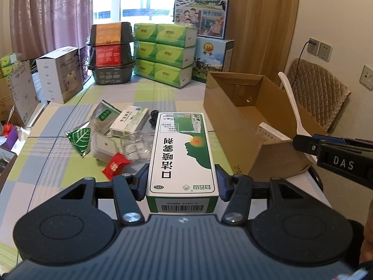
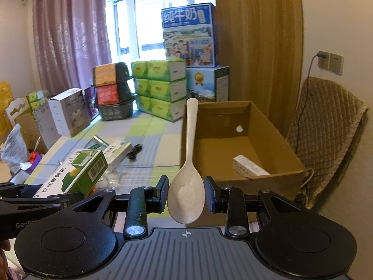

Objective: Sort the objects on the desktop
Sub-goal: 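Carry the spoon with the right gripper while the left gripper carries the green box toward the cardboard box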

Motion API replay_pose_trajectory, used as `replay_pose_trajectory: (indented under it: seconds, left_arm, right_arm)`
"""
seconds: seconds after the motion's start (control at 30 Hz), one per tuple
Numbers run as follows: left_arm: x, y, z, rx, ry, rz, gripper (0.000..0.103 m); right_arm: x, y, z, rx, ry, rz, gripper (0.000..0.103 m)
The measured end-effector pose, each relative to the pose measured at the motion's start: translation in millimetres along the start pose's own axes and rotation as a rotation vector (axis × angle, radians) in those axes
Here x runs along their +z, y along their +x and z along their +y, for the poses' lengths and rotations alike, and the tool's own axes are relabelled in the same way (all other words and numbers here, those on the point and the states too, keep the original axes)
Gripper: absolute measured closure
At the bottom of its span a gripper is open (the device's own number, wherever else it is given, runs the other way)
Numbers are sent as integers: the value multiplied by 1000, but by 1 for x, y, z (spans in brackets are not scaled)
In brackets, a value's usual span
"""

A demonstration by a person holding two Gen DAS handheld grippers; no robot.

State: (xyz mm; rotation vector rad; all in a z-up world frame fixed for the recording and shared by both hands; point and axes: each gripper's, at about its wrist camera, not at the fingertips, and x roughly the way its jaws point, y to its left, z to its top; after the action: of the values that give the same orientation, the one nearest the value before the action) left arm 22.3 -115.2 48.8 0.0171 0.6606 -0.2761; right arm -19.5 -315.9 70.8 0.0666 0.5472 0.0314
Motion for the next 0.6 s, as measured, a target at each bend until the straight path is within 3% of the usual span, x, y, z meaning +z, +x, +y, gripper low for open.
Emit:
replay_pose_trajectory:
  seconds: [0.6]
  left_arm:
    - [19, 22, -68, -103, 54, 9, 52]
  right_arm:
    - [8, -5, -71, -93, 39, 17, 73]
